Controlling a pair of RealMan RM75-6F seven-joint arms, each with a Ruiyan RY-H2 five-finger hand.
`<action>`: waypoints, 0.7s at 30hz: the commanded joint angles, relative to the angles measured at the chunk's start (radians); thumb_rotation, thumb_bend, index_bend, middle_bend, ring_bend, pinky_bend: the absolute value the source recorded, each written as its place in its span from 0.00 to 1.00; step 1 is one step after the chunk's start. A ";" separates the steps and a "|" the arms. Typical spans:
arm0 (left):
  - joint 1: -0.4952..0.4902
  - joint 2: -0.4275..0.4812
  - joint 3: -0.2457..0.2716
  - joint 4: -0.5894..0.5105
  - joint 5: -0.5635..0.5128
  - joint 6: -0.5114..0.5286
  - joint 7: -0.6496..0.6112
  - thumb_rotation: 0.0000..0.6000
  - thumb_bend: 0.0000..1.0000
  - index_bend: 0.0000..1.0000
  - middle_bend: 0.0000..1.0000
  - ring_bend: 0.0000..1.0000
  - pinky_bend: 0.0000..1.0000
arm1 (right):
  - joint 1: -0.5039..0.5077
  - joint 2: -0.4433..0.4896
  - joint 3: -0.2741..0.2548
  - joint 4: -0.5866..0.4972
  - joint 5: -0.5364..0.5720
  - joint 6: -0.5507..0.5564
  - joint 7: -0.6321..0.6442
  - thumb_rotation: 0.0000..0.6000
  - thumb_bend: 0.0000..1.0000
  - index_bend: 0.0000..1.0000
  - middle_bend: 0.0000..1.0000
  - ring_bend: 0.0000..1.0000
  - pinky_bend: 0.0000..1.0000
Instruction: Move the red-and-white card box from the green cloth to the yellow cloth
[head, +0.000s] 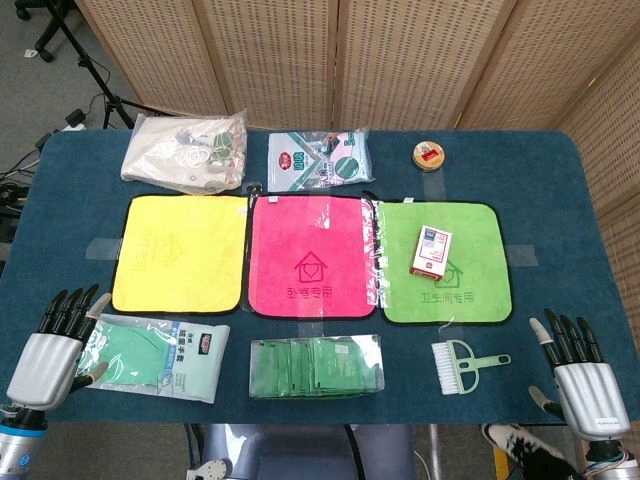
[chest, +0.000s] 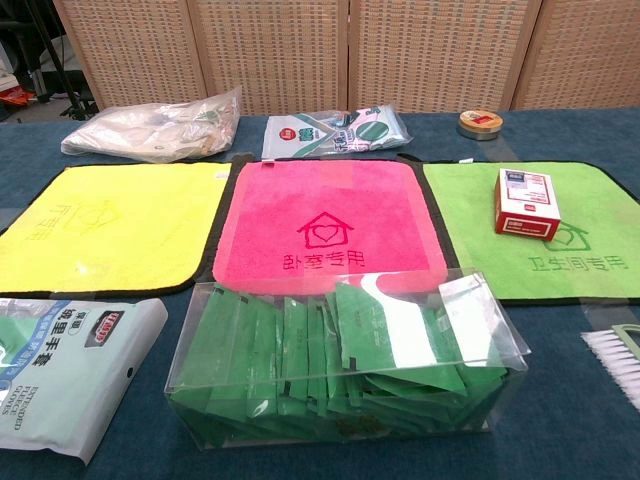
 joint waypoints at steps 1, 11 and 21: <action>0.001 0.001 0.000 -0.001 0.001 0.002 0.001 1.00 0.07 0.00 0.00 0.00 0.00 | 0.000 -0.001 -0.002 0.001 -0.003 -0.001 -0.004 1.00 0.00 0.00 0.00 0.00 0.00; 0.004 0.002 0.003 -0.004 0.011 0.010 0.001 1.00 0.07 0.00 0.00 0.00 0.00 | 0.000 0.002 -0.002 -0.001 -0.005 0.003 0.009 1.00 0.00 0.00 0.00 0.00 0.00; 0.009 0.010 0.007 -0.010 0.025 0.023 -0.005 1.00 0.08 0.00 0.00 0.00 0.00 | 0.001 -0.002 -0.005 -0.001 -0.003 -0.005 0.001 1.00 0.00 0.00 0.00 0.00 0.00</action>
